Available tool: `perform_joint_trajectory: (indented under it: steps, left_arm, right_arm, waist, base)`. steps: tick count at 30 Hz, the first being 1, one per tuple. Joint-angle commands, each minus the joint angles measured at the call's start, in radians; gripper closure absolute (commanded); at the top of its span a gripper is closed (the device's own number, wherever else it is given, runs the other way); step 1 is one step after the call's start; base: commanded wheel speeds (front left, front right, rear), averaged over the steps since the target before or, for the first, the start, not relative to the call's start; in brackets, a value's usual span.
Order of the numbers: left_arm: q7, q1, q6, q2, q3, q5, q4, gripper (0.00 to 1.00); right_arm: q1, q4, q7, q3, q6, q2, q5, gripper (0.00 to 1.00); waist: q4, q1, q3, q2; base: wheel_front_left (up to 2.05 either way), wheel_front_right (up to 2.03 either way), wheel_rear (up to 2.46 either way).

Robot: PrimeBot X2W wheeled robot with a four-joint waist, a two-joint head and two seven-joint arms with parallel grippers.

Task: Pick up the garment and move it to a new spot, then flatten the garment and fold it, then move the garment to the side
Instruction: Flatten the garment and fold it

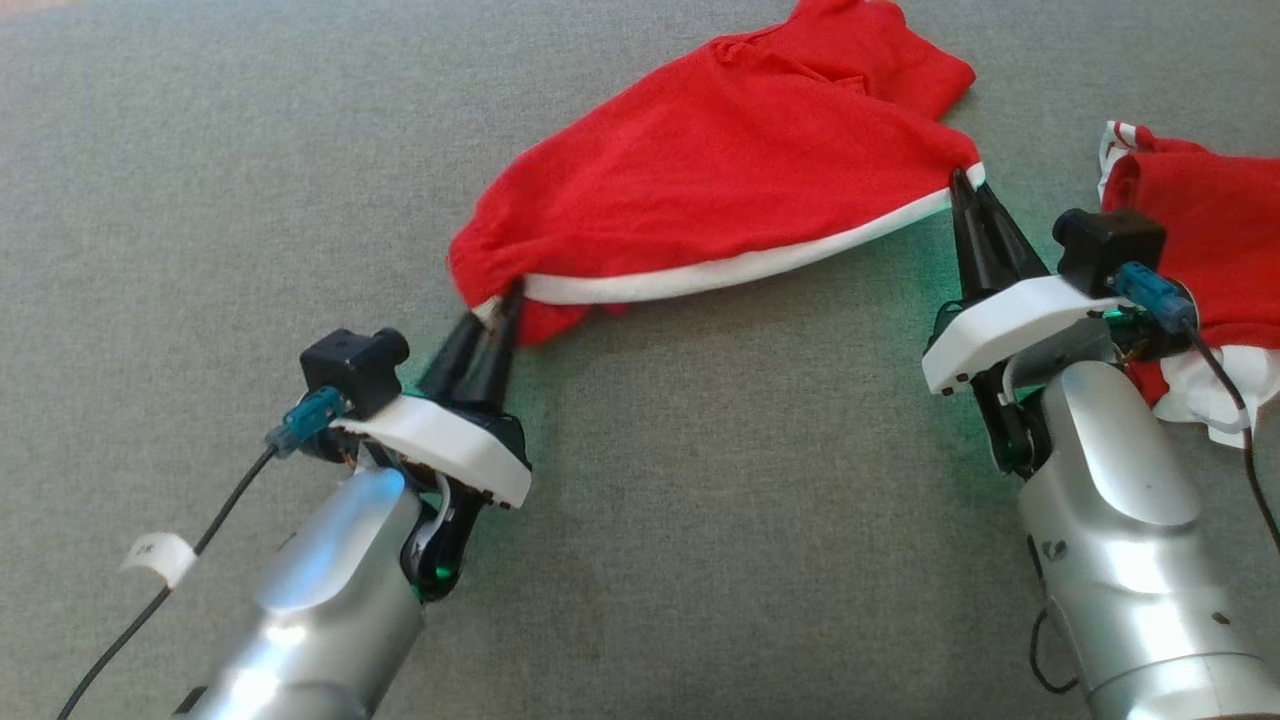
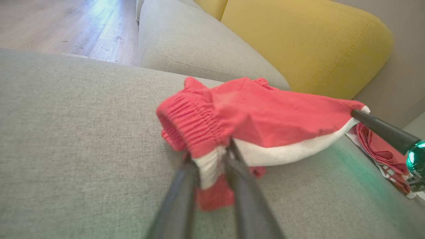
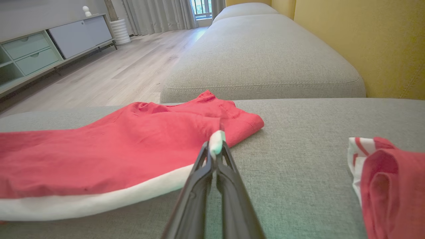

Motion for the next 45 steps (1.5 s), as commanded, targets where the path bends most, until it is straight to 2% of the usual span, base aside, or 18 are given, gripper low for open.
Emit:
perform_joint_trajectory:
  steps: [1, 7, 12, 18, 25, 29, 34, 39, 41, 45]
  left_arm:
    - [-0.012, -0.03, 0.002, 0.029, 0.037, 0.003, -0.029, 1.0]
    - [-0.012, -0.024, 0.002, 0.069, 0.06, 0.042, -0.091, 1.0]
    - [-0.008, -0.08, 0.002, 0.153, 0.034, 0.124, -0.168, 1.0]
    - [0.059, -0.218, 0.002, 0.254, 0.033, 0.195, -0.265, 1.0]
    - [0.137, -0.333, 0.006, 0.327, 0.065, 0.207, -0.365, 1.0]
    - [0.174, -0.334, 0.016, 0.359, 0.075, 0.198, -0.442, 1.0]
    - [0.229, -0.26, 0.046, 0.422, 0.084, 0.172, -0.576, 1.0]
    - [0.303, -0.193, 0.083, 0.498, 0.098, 0.145, -0.723, 1.0]
    - [0.332, -0.191, 0.093, 0.533, 0.113, 0.14, -0.766, 1.0]
    - [0.348, -0.228, 0.08, 0.539, 0.12, 0.13, -0.759, 1.0]
  right_arm:
    - [-0.006, -0.034, -0.001, 0.016, 0.007, 0.009, -0.003, 1.0]
    - [-0.021, -0.053, -0.006, 0.021, 0.007, 0.009, -0.028, 1.0]
    - [-0.065, -0.12, 0.012, 0.036, 0.007, 0.009, -0.061, 1.0]
    - [-0.157, -0.267, 0.091, 0.087, 0.007, -0.048, -0.071, 1.0]
    - [-0.226, -0.435, 0.191, 0.136, 0.007, -0.127, -0.027, 1.0]
    - [-0.203, -0.529, 0.24, 0.141, 0.007, -0.143, -0.007, 1.0]
    - [-0.112, -0.671, 0.321, 0.114, 0.007, -0.149, 0.002, 1.0]
    - [-0.013, -0.832, 0.443, 0.09, 0.007, -0.142, 0.01, 1.0]
    - [-0.001, -0.882, 0.494, 0.085, 0.007, -0.145, 0.005, 1.0]
    - [-0.032, -0.875, 0.524, 0.081, 0.007, -0.138, 0.01, 1.0]
  waist:
    - [0.0, 0.0, -0.001, 0.0]
    - [-0.014, 0.0, -0.018, 0.0]
    - [-0.041, 0.0, -0.062, 0.0]
    - [-0.086, 0.0, -0.126, 0.0]
    - [-0.12, 0.0, -0.199, 0.0]
    - [-0.126, 0.0, -0.243, 0.0]
    - [-0.126, 0.0, -0.288, 0.0]
    - [-0.115, 0.0, -0.28, 0.0]
    - [-0.11, 0.0, -0.242, 0.0]
    - [-0.104, 0.0, -0.185, 0.0]
  base:
    - [0.0, 0.0, 0.0]
    - [0.0, 0.0, 0.0]
    - [0.0, 0.0, 0.0]
    - [0.0, 0.0, 0.0]
    - [0.0, 0.0, 0.0]
    - [0.0, 0.0, 0.0]
    - [0.0, 0.0, 0.0]
    - [0.0, 0.0, 0.0]
    - [0.0, 0.0, 0.0]
    - [0.0, 0.0, 0.0]
